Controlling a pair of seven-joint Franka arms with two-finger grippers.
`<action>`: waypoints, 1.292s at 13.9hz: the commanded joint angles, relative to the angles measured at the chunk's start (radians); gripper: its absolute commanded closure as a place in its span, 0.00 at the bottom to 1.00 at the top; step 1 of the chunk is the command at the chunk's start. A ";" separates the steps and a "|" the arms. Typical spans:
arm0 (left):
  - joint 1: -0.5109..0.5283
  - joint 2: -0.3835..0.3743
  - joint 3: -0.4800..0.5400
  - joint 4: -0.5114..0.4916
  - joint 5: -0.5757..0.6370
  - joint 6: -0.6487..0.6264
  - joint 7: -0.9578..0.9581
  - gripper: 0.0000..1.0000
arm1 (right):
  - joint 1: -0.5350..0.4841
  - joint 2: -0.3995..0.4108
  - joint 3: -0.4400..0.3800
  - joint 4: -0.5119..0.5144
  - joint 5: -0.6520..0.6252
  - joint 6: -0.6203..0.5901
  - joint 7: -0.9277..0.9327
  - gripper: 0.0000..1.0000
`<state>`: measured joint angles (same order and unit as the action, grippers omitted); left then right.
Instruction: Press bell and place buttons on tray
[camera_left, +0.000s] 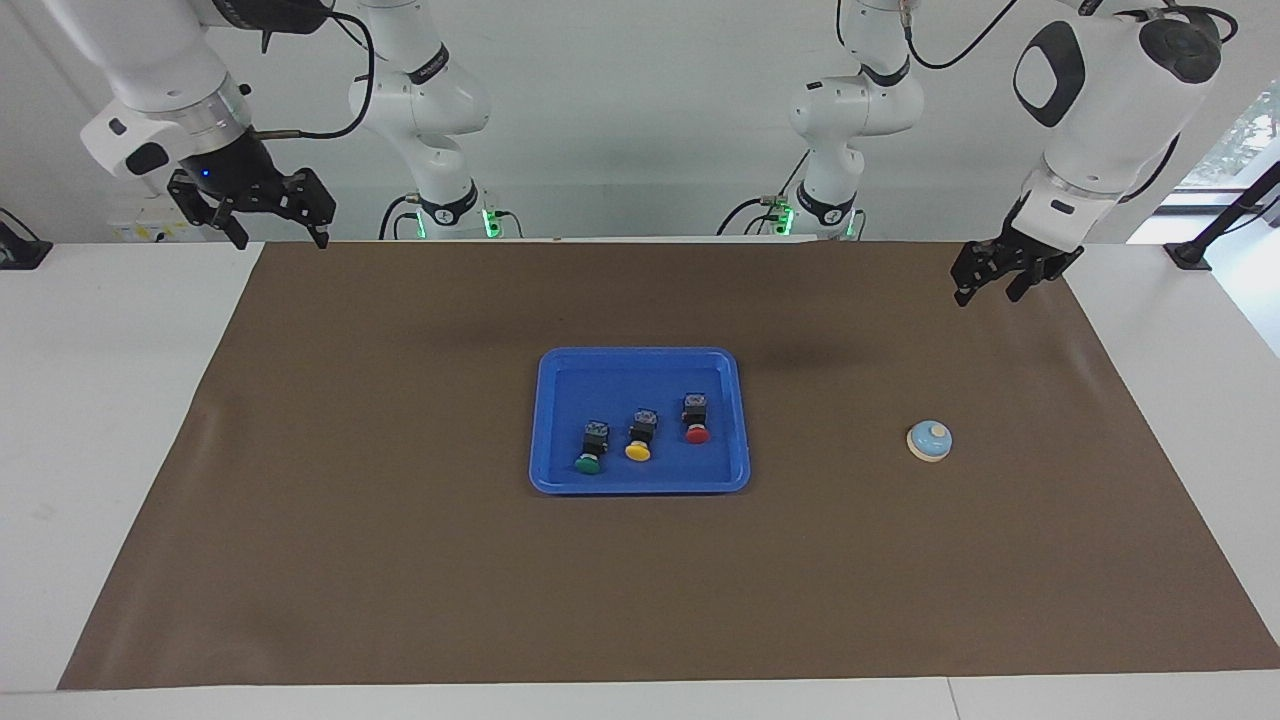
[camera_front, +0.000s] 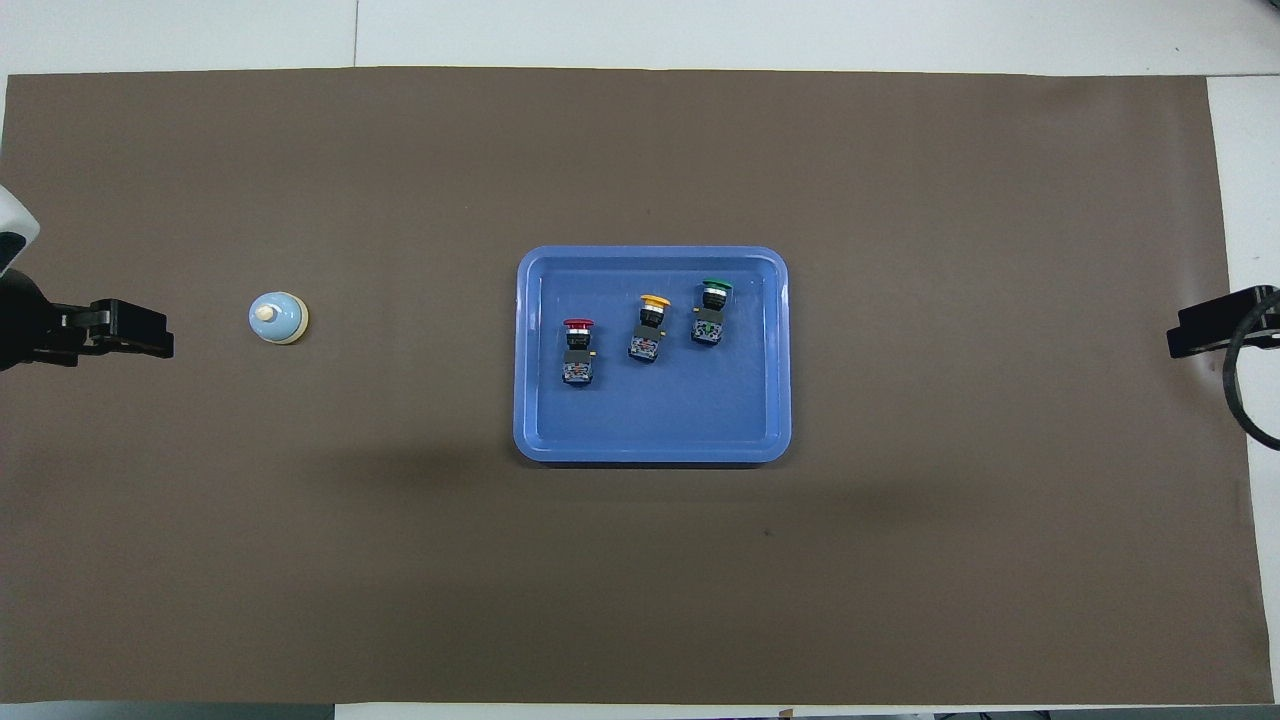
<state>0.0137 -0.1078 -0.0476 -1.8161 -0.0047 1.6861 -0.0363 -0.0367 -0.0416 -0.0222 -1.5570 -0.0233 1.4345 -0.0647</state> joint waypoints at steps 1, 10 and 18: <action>-0.015 -0.047 0.006 -0.012 0.002 -0.052 0.001 0.00 | -0.019 -0.017 0.013 -0.022 -0.007 0.006 -0.024 0.00; -0.015 0.062 0.006 0.164 -0.003 -0.183 0.006 0.00 | -0.017 -0.017 0.013 -0.022 -0.007 0.006 -0.024 0.00; -0.021 0.060 0.006 0.159 -0.005 -0.175 0.018 0.00 | -0.017 -0.017 0.013 -0.022 -0.007 0.006 -0.024 0.00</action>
<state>0.0041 -0.0536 -0.0502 -1.6767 -0.0049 1.5301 -0.0345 -0.0367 -0.0416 -0.0222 -1.5570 -0.0233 1.4345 -0.0647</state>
